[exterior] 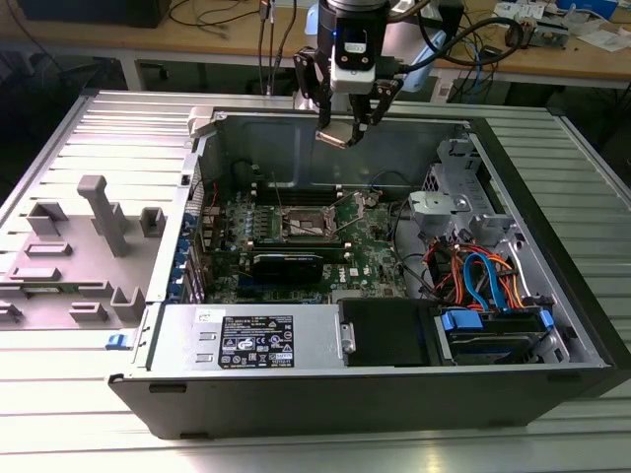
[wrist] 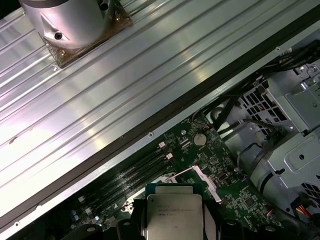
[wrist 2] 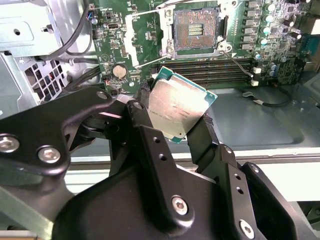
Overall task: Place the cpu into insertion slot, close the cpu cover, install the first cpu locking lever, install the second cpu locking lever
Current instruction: 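Place the cpu into insertion slot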
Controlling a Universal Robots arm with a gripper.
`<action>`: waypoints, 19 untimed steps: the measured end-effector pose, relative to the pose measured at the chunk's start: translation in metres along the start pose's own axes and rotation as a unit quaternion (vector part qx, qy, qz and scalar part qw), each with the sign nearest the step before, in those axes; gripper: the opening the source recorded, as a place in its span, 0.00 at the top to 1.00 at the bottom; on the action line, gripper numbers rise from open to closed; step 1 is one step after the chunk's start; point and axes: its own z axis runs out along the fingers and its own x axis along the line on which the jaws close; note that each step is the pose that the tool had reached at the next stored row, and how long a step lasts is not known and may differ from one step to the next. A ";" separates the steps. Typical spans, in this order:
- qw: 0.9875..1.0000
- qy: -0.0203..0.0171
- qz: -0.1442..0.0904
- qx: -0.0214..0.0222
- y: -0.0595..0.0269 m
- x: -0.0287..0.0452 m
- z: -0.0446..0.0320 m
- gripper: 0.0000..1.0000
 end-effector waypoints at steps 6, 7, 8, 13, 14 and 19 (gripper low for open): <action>1.000 0.000 0.003 0.000 -0.0025 -0.0017 0.0001 0.46; 1.000 0.000 0.005 0.000 -0.0025 -0.0018 0.0001 0.46; 1.000 -0.001 0.011 0.000 -0.0025 -0.0018 0.0001 0.46; 1.000 -0.002 0.023 0.000 -0.0026 -0.0018 0.0001 0.46; 1.000 -0.002 0.023 0.000 -0.0026 -0.0018 0.0001 0.46; 1.000 -0.002 0.023 0.000 -0.0026 -0.0018 0.0001 0.46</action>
